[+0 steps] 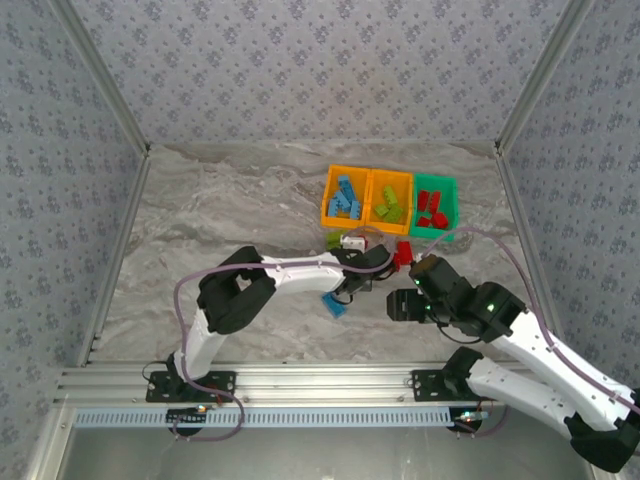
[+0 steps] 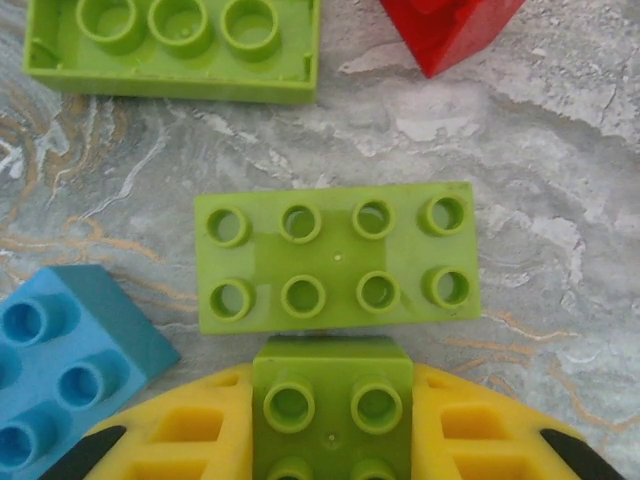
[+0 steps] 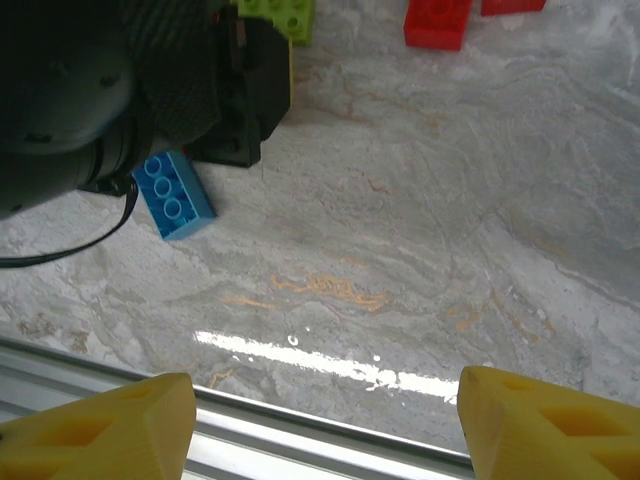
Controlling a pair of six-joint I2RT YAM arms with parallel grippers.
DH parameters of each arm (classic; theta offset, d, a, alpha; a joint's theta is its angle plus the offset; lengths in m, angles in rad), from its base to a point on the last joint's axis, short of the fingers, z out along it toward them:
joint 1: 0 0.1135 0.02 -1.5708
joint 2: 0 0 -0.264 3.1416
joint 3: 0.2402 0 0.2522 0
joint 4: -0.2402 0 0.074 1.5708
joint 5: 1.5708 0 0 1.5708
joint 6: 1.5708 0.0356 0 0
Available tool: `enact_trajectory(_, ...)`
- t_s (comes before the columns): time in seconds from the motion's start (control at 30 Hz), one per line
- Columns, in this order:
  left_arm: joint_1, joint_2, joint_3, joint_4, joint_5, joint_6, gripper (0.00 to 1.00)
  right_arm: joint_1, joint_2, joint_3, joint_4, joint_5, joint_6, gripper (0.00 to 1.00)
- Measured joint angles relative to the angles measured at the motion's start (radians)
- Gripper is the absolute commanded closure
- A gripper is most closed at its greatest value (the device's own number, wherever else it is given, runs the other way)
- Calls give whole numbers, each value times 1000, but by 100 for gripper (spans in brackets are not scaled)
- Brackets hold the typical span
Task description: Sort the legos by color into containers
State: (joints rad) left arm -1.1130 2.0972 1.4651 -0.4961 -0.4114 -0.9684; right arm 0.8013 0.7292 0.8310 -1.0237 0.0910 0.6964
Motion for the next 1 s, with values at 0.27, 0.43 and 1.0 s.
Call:
enact_trajectory(0.27, 0, -174, -10, 21, -11, 141, 78, 0, -134, -2, 82, 98, 43, 27)
enact_trajectory(0.43, 19, -110, 273, 47, -24, 274, 78, 0, -160, -2, 93, 124, 57, 27)
enact_trajectory(1.0, 216, 650, 1288, -80, -121, 559, 56, 0, -134, -3, 115, 123, 62, 26)
